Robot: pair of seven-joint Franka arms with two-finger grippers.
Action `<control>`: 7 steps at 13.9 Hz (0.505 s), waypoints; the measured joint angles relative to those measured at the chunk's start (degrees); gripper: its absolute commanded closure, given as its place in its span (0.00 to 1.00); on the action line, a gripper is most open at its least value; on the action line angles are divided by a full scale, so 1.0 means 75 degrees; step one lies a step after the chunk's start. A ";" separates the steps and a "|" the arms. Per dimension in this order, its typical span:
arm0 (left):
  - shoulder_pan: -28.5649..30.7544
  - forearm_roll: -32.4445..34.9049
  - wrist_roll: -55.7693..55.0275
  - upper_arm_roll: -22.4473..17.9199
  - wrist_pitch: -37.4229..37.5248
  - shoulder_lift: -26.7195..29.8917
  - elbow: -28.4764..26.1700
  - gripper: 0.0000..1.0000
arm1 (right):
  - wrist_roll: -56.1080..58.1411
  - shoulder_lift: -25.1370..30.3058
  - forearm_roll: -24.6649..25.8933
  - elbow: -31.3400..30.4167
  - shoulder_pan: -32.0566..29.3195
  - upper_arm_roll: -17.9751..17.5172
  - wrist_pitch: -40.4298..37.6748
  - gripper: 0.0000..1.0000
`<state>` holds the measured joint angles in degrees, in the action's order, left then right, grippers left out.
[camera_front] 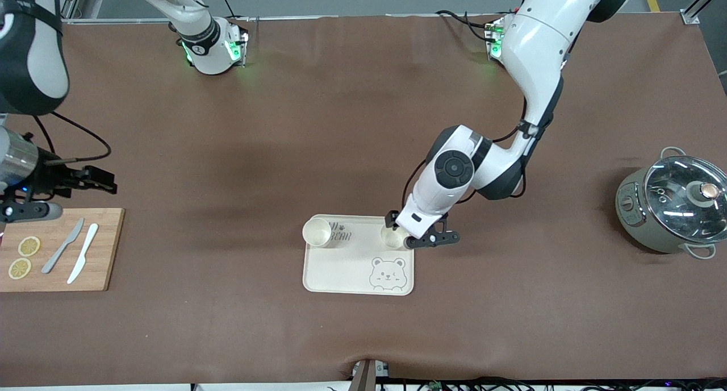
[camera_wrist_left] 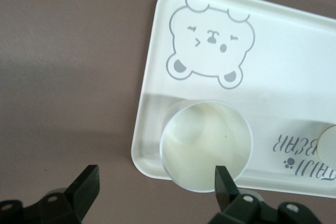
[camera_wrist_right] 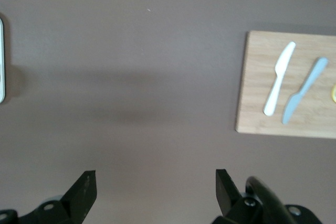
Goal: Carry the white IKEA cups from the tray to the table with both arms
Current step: 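Reach the left gripper to one cup while the right gripper reaches the other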
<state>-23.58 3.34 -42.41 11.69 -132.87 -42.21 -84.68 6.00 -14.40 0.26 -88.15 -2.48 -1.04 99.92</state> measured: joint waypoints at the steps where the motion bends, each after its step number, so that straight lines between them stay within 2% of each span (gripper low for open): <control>1: -0.0038 0.0000 -0.0085 -0.0002 -0.0046 -0.0083 0.0001 0.51 | -0.0118 -0.0226 -0.0192 -0.0006 0.0067 -0.0003 0.0272 0.00; 3: -0.0061 0.0000 -0.0105 -0.0003 -0.0132 -0.0256 0.0007 0.76 | -0.0585 -0.0709 -0.0571 -0.0003 0.0249 -0.0010 0.0820 0.00; 5: -0.0065 0.0000 -0.0105 -0.0003 -0.0290 -0.0410 0.0010 1.00 | -0.1245 -0.1062 -0.0651 0.0008 0.0541 -0.0016 0.1190 0.00; 7: -0.0068 0.0000 -0.0140 -0.0003 -0.0321 -0.0492 0.0015 1.00 | -0.1925 -0.1217 -0.0661 0.0022 0.0875 -0.0026 0.1254 0.00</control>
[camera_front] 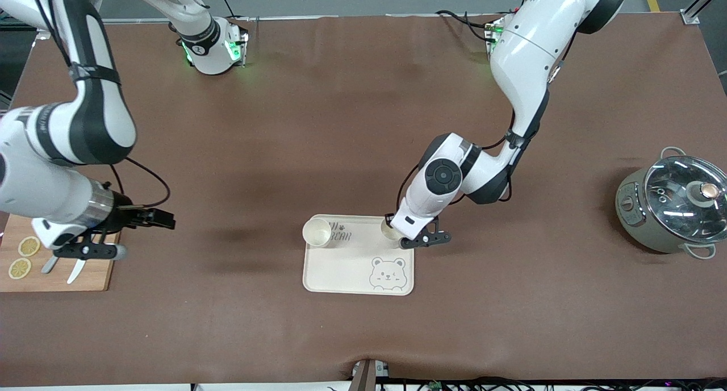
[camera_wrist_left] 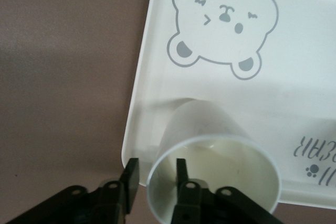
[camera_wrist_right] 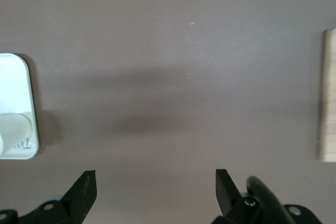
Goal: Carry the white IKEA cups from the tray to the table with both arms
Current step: 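Reach the left gripper to one cup while the right gripper reaches the other, then close the left gripper on one cup while the right gripper grasps the other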
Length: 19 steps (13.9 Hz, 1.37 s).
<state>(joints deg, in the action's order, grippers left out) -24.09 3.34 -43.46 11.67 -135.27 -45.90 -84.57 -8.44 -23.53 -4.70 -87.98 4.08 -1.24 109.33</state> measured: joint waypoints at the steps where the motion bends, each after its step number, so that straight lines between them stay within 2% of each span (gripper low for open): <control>1: -0.0001 0.0000 -0.0039 0.0000 -0.0007 -0.0013 0.0007 1.00 | -0.0333 -0.0049 -0.0004 0.0003 0.0161 -0.0006 0.0000 0.00; 5: -0.0006 0.0000 -0.0054 -0.0005 -0.0032 0.0010 0.0150 1.00 | -0.1667 -0.0401 -0.0083 0.0004 0.0757 -0.0020 0.0560 0.00; 8: 0.0108 0.0000 -0.0054 -0.0045 0.0089 0.0320 0.0264 1.00 | -0.2633 -0.0715 -0.0092 0.0008 0.1397 -0.0036 0.0872 0.00; 14: 0.0768 0.0001 0.0044 -0.0063 0.1490 0.1599 0.0268 1.00 | -0.3947 -0.1382 -0.0092 0.0007 0.2168 -0.0035 0.1808 0.00; 19: 0.1527 0.0001 0.0499 -0.0067 0.2530 0.2186 0.0061 1.00 | -0.4981 -0.1837 -0.0093 0.0005 0.2775 -0.0038 0.2624 0.01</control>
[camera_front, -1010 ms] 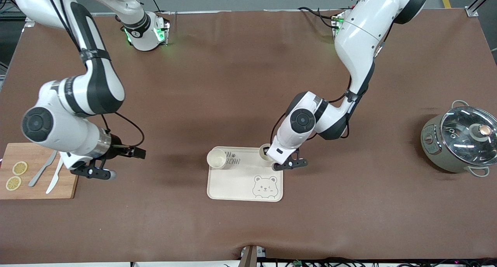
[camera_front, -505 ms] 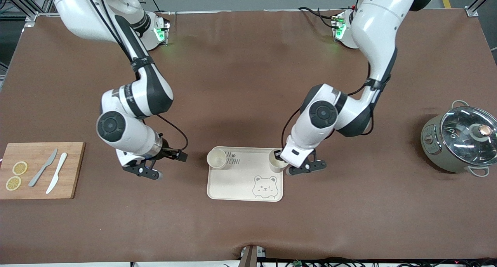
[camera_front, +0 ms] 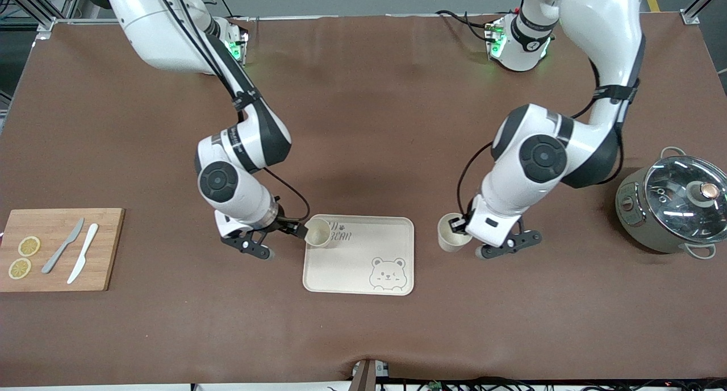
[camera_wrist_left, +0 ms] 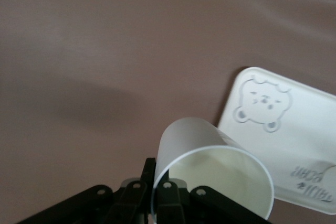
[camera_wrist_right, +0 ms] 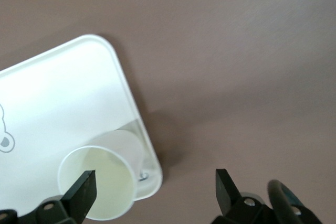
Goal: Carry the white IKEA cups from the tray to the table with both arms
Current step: 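Close the left gripper on one cup while the right gripper grasps the other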
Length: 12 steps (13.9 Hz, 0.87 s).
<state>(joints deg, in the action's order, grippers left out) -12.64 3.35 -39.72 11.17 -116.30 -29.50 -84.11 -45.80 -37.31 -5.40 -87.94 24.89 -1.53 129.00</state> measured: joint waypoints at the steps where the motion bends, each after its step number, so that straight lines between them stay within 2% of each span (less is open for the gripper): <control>1: 0.0199 0.0000 0.0193 -0.0001 0.0266 0.0076 -0.0065 1.00 | -0.0190 -0.0104 0.0000 0.0001 0.0108 0.0001 0.0151 0.09; 6: 0.1100 0.0003 0.0496 -0.0005 0.0997 0.0332 -0.0724 1.00 | -0.0664 -0.0429 0.0009 0.0004 0.0470 0.0009 0.0373 0.93; 7: 0.1207 0.0003 0.0508 -0.0005 0.0998 0.0334 -0.0842 1.00 | -0.0673 -0.0450 0.0009 0.0004 0.0471 0.0016 0.0373 1.00; 12: 0.1433 0.0010 0.0565 -0.0005 0.0998 0.0340 -0.1452 1.00 | -0.0699 -0.0456 0.0002 0.0072 0.0423 0.0101 0.0365 1.00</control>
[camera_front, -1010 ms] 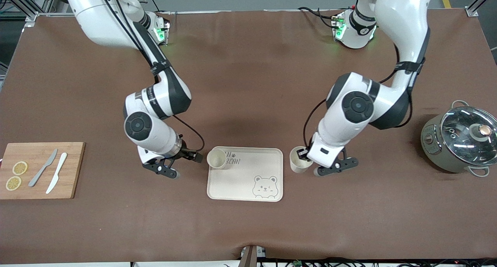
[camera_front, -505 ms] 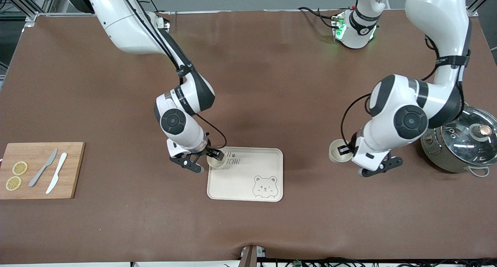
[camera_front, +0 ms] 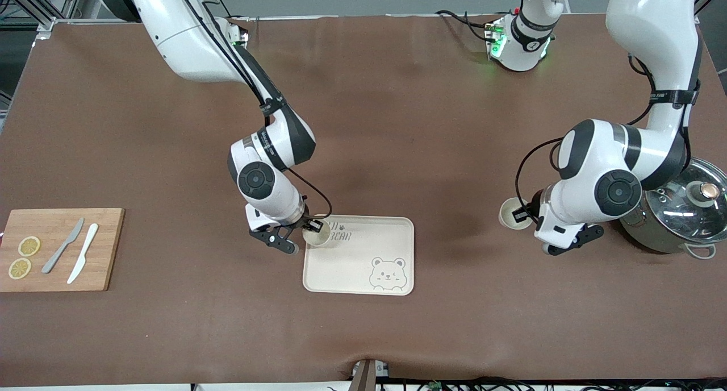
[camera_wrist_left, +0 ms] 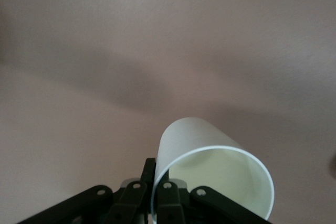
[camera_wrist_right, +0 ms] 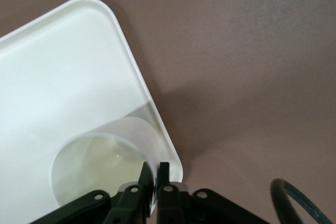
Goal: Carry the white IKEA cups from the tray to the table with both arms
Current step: 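Close the left gripper on one cup while the right gripper grasps the other, then carry the cup toward the pot while the right gripper carries toward the board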
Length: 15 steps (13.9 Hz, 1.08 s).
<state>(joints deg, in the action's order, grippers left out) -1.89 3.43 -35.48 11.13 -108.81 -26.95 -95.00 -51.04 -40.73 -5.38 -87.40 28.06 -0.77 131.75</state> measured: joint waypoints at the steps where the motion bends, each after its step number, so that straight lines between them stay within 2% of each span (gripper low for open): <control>1: 0.0049 0.0001 0.0010 0.0001 0.0000 0.0004 -0.0133 1.00 | 0.0000 0.0000 0.0000 0.0039 -0.0007 0.0004 -0.0001 1.00; 4: 0.0185 0.0003 0.0077 0.0000 -0.0004 0.0088 -0.0509 1.00 | 0.0000 0.0018 0.0000 0.0142 -0.0015 0.0015 -0.0070 1.00; 7: 0.0262 0.0004 0.0105 0.0001 -0.0161 0.0207 -0.0879 1.00 | 0.0012 0.0238 0.0001 0.0229 -0.0179 0.0086 -0.0593 1.00; 11: 0.0406 0.0006 0.0259 0.0001 -0.1388 0.0248 -0.1685 1.00 | 0.1016 0.1088 0.0005 0.0193 -0.0942 0.0122 -0.1914 1.00; 13: 0.0405 0.0006 0.0259 0.0009 -0.2036 0.0267 -0.2159 1.00 | 0.2118 0.1592 0.0006 -0.0261 -0.1511 0.0142 -0.2041 1.00; 15: 0.0411 0.0006 0.0259 0.0010 -0.2221 0.0323 -0.2420 1.00 | 0.3250 0.2084 0.0009 -0.0893 -0.2150 0.0158 -0.2047 1.00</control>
<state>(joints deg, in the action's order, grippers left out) 1.19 3.47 -33.53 11.20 -125.47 -24.53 -113.15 -26.67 -25.10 -5.31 -94.10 11.94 0.42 116.39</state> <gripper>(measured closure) 0.956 0.978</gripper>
